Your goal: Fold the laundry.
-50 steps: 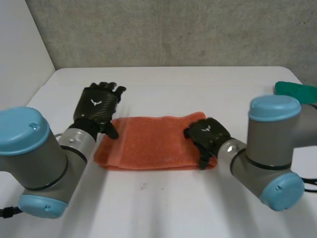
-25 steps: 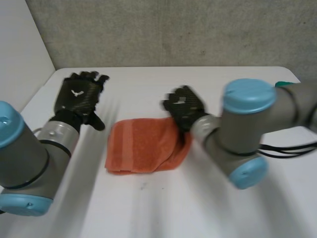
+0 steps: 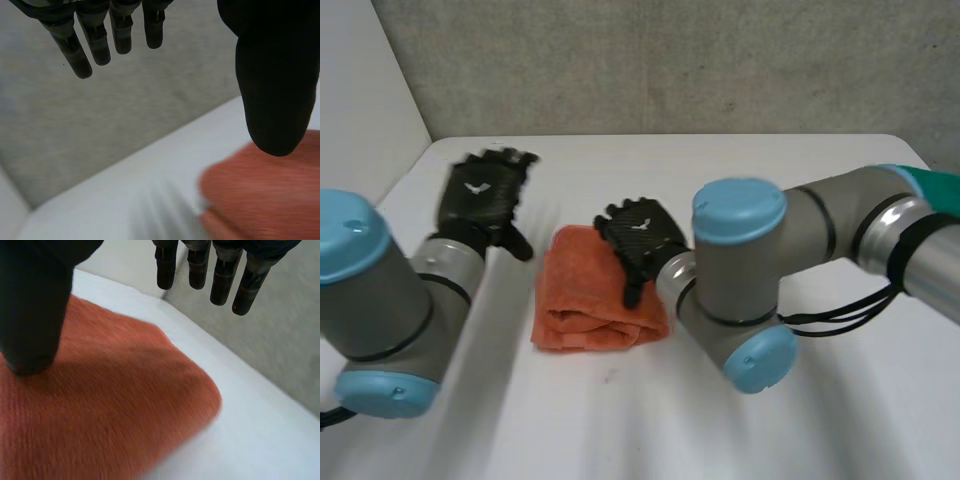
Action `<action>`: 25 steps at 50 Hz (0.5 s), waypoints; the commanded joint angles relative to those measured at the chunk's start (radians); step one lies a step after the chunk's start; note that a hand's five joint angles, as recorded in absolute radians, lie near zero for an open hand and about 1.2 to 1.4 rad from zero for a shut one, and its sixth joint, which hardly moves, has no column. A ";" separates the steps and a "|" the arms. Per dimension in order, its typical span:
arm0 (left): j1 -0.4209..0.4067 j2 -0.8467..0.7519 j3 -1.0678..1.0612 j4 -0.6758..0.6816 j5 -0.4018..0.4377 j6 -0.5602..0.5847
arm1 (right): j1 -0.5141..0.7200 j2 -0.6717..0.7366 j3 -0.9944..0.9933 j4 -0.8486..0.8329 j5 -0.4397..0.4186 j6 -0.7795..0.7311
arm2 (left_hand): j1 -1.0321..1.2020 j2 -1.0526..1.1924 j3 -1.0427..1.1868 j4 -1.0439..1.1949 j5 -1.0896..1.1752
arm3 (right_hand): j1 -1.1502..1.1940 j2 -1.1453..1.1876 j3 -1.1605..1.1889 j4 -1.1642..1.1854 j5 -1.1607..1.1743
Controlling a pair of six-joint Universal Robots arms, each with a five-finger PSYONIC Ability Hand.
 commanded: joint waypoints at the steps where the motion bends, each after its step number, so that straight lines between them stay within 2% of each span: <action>1: -0.081 -0.127 0.082 -0.108 0.139 -0.036 | -0.032 0.020 -0.036 0.092 -0.042 0.076 | 0.017 0.004 -0.002 0.007 -0.013 | -0.028 -0.043 -0.039 -0.058 -0.064; 7: -0.086 -0.216 0.161 -0.209 0.153 -0.036 | -0.049 0.048 -0.065 0.109 -0.098 0.162 | 0.032 0.019 0.012 0.021 0.002 | -0.028 -0.043 -0.039 -0.058 -0.064; 10: -0.083 -0.255 0.209 -0.261 0.127 -0.036 | -0.056 0.063 -0.082 0.123 -0.108 0.165 | 0.064 0.051 0.045 0.054 0.034 | -0.028 -0.043 -0.039 -0.058 -0.064; 18: -0.043 -0.288 0.270 -0.381 -0.028 -0.029 | -0.060 0.146 -0.199 0.218 -0.112 0.165 | 0.064 0.051 0.045 0.054 0.034 | -0.028 -0.043 -0.039 -0.058 -0.064; 25: -0.047 -0.302 0.260 -0.392 -0.042 -0.029 | -0.061 0.186 -0.229 0.235 -0.105 0.155 | 0.058 0.045 0.039 0.048 0.028 | -0.028 -0.043 -0.039 -0.058 -0.064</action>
